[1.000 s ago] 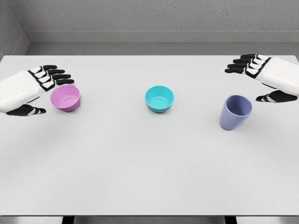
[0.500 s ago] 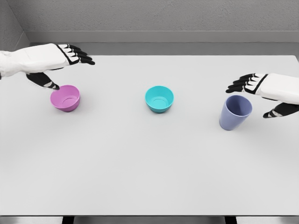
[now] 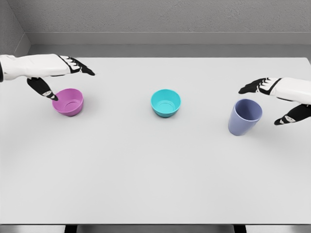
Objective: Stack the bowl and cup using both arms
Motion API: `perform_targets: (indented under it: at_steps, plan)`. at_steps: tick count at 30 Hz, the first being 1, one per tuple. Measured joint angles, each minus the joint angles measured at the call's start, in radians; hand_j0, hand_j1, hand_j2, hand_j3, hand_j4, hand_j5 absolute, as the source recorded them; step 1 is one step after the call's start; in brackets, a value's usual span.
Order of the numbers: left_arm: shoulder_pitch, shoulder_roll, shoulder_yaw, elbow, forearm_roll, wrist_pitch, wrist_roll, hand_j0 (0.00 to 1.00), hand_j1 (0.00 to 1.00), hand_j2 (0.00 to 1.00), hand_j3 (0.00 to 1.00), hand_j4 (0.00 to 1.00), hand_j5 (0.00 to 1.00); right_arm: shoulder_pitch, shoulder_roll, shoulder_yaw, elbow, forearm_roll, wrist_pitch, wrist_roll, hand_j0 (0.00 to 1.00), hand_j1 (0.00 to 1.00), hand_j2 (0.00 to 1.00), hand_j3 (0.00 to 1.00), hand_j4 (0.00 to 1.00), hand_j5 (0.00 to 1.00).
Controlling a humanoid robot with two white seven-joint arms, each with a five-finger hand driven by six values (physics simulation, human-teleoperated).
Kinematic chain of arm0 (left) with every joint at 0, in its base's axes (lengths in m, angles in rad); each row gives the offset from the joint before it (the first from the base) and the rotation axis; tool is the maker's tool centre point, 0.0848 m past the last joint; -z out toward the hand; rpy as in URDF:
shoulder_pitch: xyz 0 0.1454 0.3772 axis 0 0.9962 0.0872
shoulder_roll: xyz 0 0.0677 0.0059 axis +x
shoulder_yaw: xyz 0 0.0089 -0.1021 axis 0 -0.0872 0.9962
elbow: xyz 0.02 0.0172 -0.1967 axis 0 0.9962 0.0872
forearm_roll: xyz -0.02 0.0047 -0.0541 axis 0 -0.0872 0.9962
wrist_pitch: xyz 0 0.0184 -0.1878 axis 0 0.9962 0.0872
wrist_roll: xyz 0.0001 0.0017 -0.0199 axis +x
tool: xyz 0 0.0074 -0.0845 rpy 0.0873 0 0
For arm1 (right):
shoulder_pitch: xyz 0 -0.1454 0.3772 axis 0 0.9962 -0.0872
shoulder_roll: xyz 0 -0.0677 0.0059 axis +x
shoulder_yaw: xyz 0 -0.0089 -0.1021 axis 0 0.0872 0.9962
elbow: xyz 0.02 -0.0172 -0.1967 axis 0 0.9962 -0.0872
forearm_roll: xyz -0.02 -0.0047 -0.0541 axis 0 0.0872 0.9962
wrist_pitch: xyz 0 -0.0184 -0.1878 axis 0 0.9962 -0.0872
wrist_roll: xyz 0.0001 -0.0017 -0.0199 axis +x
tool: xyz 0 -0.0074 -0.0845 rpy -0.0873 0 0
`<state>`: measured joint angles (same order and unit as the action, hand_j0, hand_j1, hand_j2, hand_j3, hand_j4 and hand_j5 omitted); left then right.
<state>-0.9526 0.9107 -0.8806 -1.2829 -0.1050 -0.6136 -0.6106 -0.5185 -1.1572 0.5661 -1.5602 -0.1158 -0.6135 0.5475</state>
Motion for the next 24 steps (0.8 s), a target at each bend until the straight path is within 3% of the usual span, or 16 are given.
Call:
perform_targets:
  at_steps: [8, 10, 13, 17, 24]
  plan:
    - [0.006, 0.011, -0.03, 0.008, -0.003, 0.0, -0.001, 1.0, 1.0, 1.0, 1.0, 1.0, 1.0, -0.055, 0.038, 0.006, 0.026, -0.031, 0.0, 0.052, 1.0, 1.0, 1.0, 1.0, 1.0, 1.0]
    - [0.008, 0.016, -0.04, 0.01, -0.006, 0.0, -0.001, 1.0, 1.0, 1.0, 1.0, 1.0, 1.0, -0.112, 0.05, 0.035, 0.05, -0.033, 0.001, 0.057, 1.0, 1.0, 1.0, 1.0, 1.0, 1.0]
    - [0.008, 0.02, -0.052, 0.032, -0.026, 0.0, -0.001, 1.0, 1.0, 1.0, 1.0, 1.0, 1.0, -0.118, 0.06, 0.074, 0.081, -0.033, 0.0, 0.061, 1.0, 1.0, 1.0, 1.0, 1.0, 1.0]
    - [0.015, 0.022, -0.059, 0.049, -0.038, 0.0, -0.001, 1.0, 1.0, 1.0, 1.0, 1.0, 1.0, -0.189, 0.062, 0.137, 0.122, -0.054, 0.001, 0.063, 1.0, 1.0, 1.0, 1.0, 1.0, 1.0]
    - [0.028, 0.016, -0.064, 0.054, -0.042, 0.0, -0.001, 1.0, 1.0, 1.0, 1.0, 1.0, 1.0, -0.227, 0.061, 0.229, 0.155, -0.083, 0.0, 0.064, 1.0, 1.0, 1.0, 1.0, 1.0, 1.0]
